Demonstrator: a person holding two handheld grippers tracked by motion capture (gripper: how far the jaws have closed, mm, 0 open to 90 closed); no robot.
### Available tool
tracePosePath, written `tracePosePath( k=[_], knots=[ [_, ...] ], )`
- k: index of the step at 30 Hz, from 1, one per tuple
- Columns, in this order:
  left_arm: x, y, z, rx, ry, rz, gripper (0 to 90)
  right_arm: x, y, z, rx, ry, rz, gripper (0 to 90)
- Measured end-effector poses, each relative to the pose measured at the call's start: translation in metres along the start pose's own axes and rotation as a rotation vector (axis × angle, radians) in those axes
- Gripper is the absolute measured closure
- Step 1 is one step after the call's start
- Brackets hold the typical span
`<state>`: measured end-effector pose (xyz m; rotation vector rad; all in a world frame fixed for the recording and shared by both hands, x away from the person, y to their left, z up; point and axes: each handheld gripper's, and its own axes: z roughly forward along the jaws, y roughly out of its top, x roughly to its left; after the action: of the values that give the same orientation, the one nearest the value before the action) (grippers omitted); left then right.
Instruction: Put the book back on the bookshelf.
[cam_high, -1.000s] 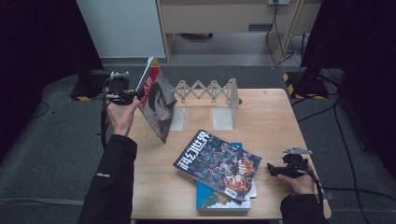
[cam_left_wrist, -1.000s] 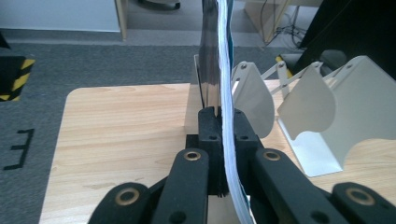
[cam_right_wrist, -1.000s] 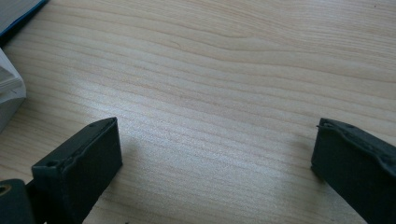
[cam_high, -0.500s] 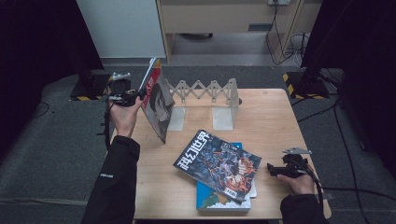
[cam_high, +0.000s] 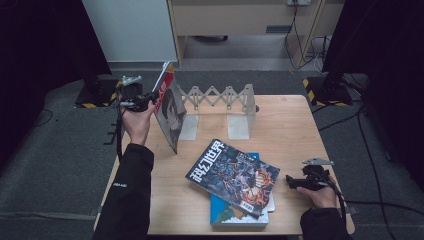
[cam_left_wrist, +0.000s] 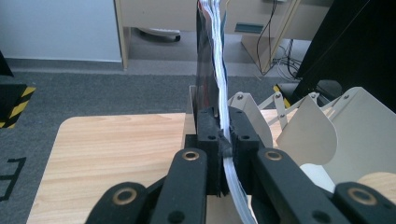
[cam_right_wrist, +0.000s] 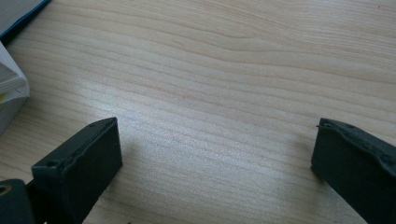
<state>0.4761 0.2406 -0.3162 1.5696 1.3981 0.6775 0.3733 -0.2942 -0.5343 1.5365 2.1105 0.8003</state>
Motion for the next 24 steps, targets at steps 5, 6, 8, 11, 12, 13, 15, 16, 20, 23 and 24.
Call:
tracePosePath(
  k=[5,6,8,11,12,13,15,16,20,23,24],
  knots=[
    [0.0,-0.002,-0.001,-0.031,-0.018,0.016,78.3,0.0,0.0,0.0,0.0,0.0,0.0,1.8],
    [0.0,-0.003,-0.003,-0.041,-0.02,0.017,75.9,0.0,0.0,0.0,0.0,0.0,0.0,1.9],
    [0.0,-0.006,-0.006,-0.056,-0.033,0.01,69.7,0.0,0.0,0.0,0.0,0.0,0.0,1.9],
    [0.002,-0.01,-0.008,-0.065,-0.06,-0.013,65.8,0.0,0.0,0.0,0.0,0.0,0.0,1.9],
    [0.002,-0.011,-0.008,-0.048,-0.061,-0.008,65.4,0.0,0.0,0.0,-0.001,-0.001,-0.002,1.9],
    [0.001,-0.011,-0.008,-0.038,-0.054,0.002,65.2,0.0,0.0,0.0,-0.001,-0.001,-0.001,1.9],
    [0.0,-0.014,-0.006,-0.033,-0.048,0.01,67.3,0.0,0.0,0.0,0.0,0.0,-0.001,1.9],
    [-0.001,-0.014,-0.004,-0.028,-0.047,0.01,70.9,0.0,0.0,0.0,-0.001,-0.001,-0.001,1.9],
    [-0.006,-0.013,-0.003,-0.031,0.02,0.032,84.7,0.0,0.0,0.0,0.0,0.0,0.001,1.9],
    [-0.009,-0.012,-0.001,-0.043,0.05,0.038,85.7,0.0,0.0,0.0,-0.002,0.001,-0.002,1.9],
    [-0.01,-0.013,-0.001,-0.053,0.056,0.036,85.7,0.0,0.0,0.0,-0.002,0.0,-0.003,1.9]
  ],
)
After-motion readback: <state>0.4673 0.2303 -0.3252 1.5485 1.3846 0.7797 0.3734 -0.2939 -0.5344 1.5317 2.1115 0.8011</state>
